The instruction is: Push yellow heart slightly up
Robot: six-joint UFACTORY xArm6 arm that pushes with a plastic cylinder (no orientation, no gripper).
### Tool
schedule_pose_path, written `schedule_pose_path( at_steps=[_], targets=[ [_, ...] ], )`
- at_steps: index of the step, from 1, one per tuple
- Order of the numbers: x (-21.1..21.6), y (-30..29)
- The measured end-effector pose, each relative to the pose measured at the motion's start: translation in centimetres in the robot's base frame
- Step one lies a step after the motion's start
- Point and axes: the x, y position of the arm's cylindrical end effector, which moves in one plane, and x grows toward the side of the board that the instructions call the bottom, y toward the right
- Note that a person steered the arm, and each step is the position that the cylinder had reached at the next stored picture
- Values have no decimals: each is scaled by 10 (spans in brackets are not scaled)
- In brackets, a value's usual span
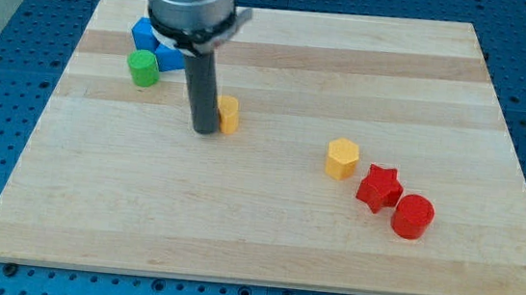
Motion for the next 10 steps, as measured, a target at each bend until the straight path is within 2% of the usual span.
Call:
schedule_pose_path(
  at_steps=[1, 2, 3, 4, 6, 8, 10],
  targets=[
    [-28, -32],
    [14, -25],
    [53, 30],
    [-8, 81],
    [-9, 79],
    [44, 66],
    [21, 51]
  ],
)
